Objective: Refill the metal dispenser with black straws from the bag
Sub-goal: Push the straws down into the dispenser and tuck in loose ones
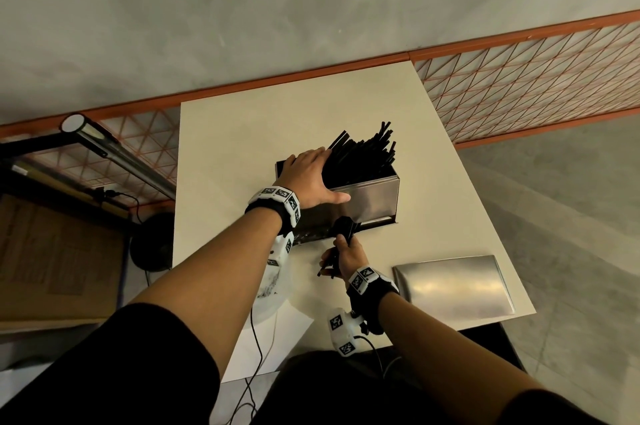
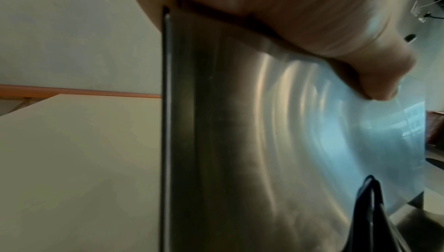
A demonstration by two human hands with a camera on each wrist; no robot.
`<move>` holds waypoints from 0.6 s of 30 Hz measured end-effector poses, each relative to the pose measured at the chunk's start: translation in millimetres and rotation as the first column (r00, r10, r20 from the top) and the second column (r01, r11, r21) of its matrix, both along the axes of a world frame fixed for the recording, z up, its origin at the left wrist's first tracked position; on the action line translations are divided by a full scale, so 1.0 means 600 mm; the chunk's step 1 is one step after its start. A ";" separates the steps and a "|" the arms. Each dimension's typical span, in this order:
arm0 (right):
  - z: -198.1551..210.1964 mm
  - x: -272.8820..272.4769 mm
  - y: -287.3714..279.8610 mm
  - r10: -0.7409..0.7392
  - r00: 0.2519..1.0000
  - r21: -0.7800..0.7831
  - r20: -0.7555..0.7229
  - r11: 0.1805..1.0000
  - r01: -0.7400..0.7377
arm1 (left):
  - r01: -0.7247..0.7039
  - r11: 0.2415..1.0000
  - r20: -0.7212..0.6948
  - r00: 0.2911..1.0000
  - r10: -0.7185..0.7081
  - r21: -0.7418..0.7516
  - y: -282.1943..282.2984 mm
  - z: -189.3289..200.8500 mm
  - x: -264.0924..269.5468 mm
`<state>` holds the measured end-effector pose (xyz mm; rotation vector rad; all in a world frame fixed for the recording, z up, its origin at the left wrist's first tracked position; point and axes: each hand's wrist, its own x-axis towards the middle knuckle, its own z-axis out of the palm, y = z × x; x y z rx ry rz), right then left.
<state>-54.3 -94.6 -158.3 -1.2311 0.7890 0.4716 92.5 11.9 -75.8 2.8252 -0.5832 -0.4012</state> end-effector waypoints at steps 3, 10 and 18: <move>0.000 -0.004 0.000 0.007 1.000 -0.003 0.007 1.000 -0.007 | -0.004 1.000 0.006 1.000 0.004 0.007 0.000 0.000 -0.002; -0.013 -0.041 0.015 0.088 0.996 -0.011 -0.021 0.996 -0.088 | -0.011 1.000 0.013 1.000 0.011 -0.011 0.000 -0.005 0.001; -0.013 -0.034 0.005 0.140 0.988 0.009 -0.068 0.990 -0.140 | -0.009 1.000 0.026 1.000 0.009 0.001 -0.001 -0.005 -0.008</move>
